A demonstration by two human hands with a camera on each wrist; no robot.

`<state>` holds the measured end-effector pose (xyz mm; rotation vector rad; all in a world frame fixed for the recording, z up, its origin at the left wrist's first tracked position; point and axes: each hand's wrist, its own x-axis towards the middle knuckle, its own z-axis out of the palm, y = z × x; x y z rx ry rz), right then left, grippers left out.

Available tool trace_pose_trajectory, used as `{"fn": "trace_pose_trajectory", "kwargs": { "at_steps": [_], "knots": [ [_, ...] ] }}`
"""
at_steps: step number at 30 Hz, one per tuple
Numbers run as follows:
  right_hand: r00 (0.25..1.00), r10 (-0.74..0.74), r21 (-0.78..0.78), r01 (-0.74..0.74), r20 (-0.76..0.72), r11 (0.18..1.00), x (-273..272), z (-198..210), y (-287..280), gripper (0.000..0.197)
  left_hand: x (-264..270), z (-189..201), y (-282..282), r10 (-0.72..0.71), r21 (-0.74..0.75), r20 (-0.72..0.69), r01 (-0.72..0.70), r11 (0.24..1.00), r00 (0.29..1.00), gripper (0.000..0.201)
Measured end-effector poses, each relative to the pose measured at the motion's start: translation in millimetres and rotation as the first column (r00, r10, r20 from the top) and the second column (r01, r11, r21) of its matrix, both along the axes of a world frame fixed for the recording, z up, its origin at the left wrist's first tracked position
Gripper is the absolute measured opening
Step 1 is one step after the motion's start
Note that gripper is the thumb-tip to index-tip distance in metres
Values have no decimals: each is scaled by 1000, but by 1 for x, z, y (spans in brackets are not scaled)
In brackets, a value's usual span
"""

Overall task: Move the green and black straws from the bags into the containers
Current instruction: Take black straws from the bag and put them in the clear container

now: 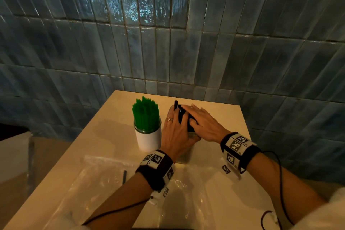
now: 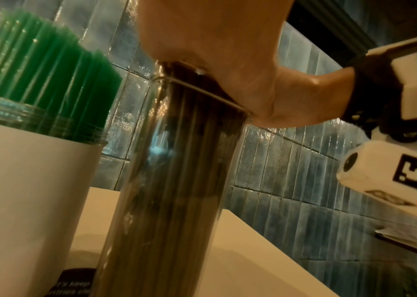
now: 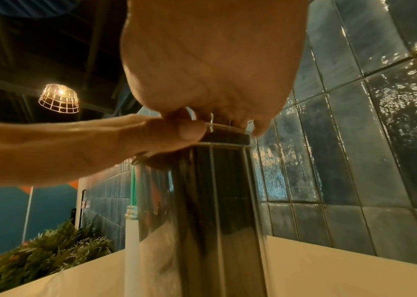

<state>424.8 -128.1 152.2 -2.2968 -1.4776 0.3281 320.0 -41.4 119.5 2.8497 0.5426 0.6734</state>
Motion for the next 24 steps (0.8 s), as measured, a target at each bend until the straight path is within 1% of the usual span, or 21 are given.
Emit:
{"fn": "trace_pose_trajectory", "kwargs": {
  "at_steps": [2,4,7,9,13,15,16,17,18,19,20,21,22,23,24],
  "knots": [
    [1000,-21,17,21,4,1000,0,-4,0,50,2,2,0,-12,-84,-11,11,996,1000,86],
    [999,-39,20,38,1,999,1,-6,-1,51,6,6,2,-35,-127,-76,26,992,997,91],
    [999,-53,17,53,-8,998,4,-6,-1,53,11,15,9,-49,-89,-195,32,996,980,94],
    [998,-64,21,65,-22,998,6,-6,-1,55,13,19,13,-34,-57,-250,20,998,968,91],
    [998,-47,30,48,-48,998,7,-8,-2,57,12,16,16,-22,4,-217,24,1000,976,89],
    [998,-46,93,50,-45,994,7,-11,-5,58,9,11,17,-9,-8,-220,8,1000,976,93],
    [996,-70,170,77,-49,983,5,-13,-9,58,5,9,18,-10,-19,-225,6,1000,974,97],
    [990,-119,267,135,-74,954,3,-16,-14,57,1,7,18,-22,-31,-214,16,999,977,101],
    [974,-181,372,219,-133,902,-1,-18,-22,55,-5,5,18,-42,-35,-183,37,999,982,103],
    [943,-242,456,322,-227,830,-5,-24,-32,53,-14,3,18,-69,-33,-137,65,997,988,103],
    [900,-283,505,423,-332,752,-10,-32,-45,50,-25,0,17,-97,-35,-87,94,995,991,99],
    [847,-313,510,513,-429,690,-16,-43,-59,46,-39,-5,14,-126,-47,-34,124,991,991,94],
    [796,-337,470,579,-503,666,-23,-56,-73,40,-56,-12,9,-154,-58,25,155,986,988,87],
    [750,-366,389,619,-550,683,-31,-72,-88,33,-74,-23,2,-179,-66,77,185,981,981,78],
    [705,-388,278,632,-593,724,-41,-88,-101,27,-93,-33,-6,-208,-78,99,216,973,973,67]
  ]
}}
